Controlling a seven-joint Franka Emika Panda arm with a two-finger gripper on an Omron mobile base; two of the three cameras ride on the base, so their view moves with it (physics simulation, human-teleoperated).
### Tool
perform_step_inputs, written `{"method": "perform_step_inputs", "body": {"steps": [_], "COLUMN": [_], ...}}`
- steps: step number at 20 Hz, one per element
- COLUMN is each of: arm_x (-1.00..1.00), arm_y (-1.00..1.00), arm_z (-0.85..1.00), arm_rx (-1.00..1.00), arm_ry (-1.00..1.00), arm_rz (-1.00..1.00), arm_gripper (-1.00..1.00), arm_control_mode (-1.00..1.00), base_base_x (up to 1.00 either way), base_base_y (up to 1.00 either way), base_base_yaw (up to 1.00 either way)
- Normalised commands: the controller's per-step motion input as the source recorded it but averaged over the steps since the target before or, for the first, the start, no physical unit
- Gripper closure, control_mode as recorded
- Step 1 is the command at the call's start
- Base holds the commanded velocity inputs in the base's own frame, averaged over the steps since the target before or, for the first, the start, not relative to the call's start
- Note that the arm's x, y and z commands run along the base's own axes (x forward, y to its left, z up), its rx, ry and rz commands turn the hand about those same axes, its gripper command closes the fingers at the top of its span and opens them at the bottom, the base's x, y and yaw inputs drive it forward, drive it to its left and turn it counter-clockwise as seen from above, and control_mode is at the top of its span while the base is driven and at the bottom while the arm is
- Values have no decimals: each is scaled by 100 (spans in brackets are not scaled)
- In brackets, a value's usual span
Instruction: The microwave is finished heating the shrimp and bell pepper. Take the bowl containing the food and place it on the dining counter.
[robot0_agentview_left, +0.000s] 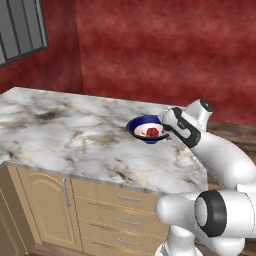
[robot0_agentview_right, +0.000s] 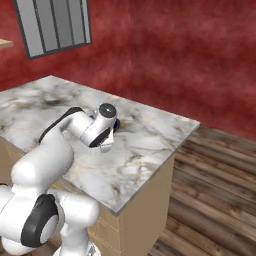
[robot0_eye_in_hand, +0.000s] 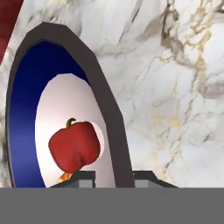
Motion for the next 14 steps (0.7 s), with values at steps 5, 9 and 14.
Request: {"method": "perform_step_inputs", "body": {"steps": [5, 9, 14], "arm_x": [72, 9, 0], "arm_y": [0, 0, 0], "arm_z": [-56, -62, -68], "arm_rx": [-2, -1, -4], "arm_ry": [15, 1, -3], "arm_rz": [0, 0, 0], "arm_gripper": [100, 100, 100], "arm_control_mode": [-100, -100, -100], "base_base_x": [0, 0, 0], "base_base_y": [0, 0, 0], "base_base_yaw": [0, 0, 0]}}
